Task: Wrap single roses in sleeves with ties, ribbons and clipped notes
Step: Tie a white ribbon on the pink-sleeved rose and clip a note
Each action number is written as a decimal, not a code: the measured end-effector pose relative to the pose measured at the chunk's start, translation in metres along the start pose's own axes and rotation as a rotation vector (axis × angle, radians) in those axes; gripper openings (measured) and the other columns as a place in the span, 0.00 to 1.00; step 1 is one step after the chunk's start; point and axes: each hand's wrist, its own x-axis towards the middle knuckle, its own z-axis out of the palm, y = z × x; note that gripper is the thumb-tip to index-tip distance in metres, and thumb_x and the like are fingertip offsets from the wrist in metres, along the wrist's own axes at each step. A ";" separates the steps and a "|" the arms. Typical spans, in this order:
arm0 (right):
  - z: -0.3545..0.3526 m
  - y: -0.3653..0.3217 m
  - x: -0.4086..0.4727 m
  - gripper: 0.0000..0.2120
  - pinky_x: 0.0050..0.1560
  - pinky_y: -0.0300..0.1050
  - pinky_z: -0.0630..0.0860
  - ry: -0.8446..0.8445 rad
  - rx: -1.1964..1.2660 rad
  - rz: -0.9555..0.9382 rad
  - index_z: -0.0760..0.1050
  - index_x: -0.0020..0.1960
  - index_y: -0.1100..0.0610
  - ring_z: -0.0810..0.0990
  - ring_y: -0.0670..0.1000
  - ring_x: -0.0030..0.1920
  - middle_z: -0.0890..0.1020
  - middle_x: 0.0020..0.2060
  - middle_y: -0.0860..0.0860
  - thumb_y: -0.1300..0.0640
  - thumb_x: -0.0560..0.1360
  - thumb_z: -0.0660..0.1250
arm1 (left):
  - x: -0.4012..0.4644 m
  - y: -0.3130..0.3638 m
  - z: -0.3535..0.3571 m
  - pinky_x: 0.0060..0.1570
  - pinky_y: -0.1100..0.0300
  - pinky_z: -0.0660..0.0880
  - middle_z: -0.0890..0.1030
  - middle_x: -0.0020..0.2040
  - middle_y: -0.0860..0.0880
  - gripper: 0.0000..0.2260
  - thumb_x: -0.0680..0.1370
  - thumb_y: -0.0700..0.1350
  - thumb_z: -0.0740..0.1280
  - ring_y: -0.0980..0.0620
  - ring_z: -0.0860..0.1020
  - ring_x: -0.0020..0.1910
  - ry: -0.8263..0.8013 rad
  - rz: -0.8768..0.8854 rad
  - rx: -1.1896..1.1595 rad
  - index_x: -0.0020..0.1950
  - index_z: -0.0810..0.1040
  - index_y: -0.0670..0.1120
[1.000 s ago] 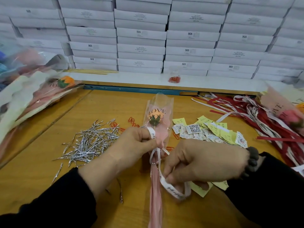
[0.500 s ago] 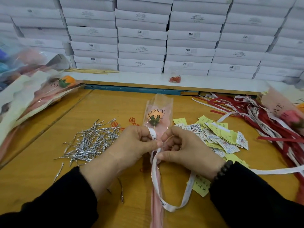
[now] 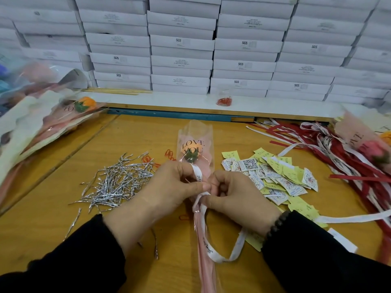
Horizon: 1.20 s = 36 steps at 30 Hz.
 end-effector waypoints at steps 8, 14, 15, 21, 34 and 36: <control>0.013 -0.003 -0.010 0.18 0.34 0.46 0.65 0.227 -0.389 -0.301 0.56 0.31 0.47 0.64 0.47 0.33 0.65 0.32 0.45 0.59 0.70 0.64 | 0.002 -0.005 -0.001 0.33 0.63 0.73 0.81 0.31 0.41 0.07 0.73 0.35 0.69 0.54 0.77 0.30 -0.054 -0.023 -0.024 0.35 0.78 0.35; 0.008 0.000 -0.008 0.17 0.32 0.44 0.67 0.210 -0.176 -0.203 0.63 0.29 0.51 0.67 0.46 0.29 0.71 0.26 0.51 0.64 0.69 0.66 | 0.002 -0.006 0.000 0.32 0.67 0.73 0.80 0.28 0.50 0.08 0.74 0.34 0.67 0.57 0.78 0.28 -0.100 -0.031 -0.019 0.35 0.77 0.38; 0.006 -0.001 -0.006 0.16 0.33 0.43 0.69 0.195 -0.042 -0.129 0.66 0.29 0.54 0.70 0.46 0.30 0.76 0.29 0.57 0.67 0.68 0.68 | 0.002 -0.006 0.000 0.32 0.67 0.74 0.80 0.28 0.50 0.07 0.75 0.34 0.67 0.57 0.79 0.28 -0.105 -0.032 -0.008 0.36 0.77 0.38; -0.005 -0.001 -0.004 0.11 0.35 0.35 0.73 -0.099 0.306 0.025 0.73 0.40 0.60 0.73 0.45 0.30 0.76 0.30 0.51 0.72 0.67 0.71 | 0.002 -0.010 -0.002 0.33 0.62 0.76 0.80 0.29 0.48 0.09 0.75 0.35 0.67 0.55 0.78 0.28 -0.096 -0.054 0.058 0.35 0.77 0.42; -0.003 -0.012 -0.009 0.07 0.35 0.38 0.72 0.003 -0.186 -0.020 0.75 0.38 0.54 0.75 0.47 0.33 0.76 0.30 0.47 0.62 0.73 0.66 | 0.003 -0.008 -0.001 0.32 0.63 0.76 0.80 0.28 0.50 0.07 0.75 0.35 0.67 0.57 0.78 0.28 -0.106 -0.066 0.073 0.37 0.76 0.38; -0.012 -0.011 -0.007 0.06 0.31 0.34 0.75 -0.111 0.197 0.140 0.77 0.36 0.58 0.77 0.45 0.27 0.79 0.26 0.50 0.66 0.71 0.70 | 0.003 -0.008 -0.002 0.31 0.67 0.74 0.80 0.27 0.52 0.05 0.75 0.35 0.67 0.59 0.78 0.27 -0.104 -0.068 0.057 0.39 0.77 0.36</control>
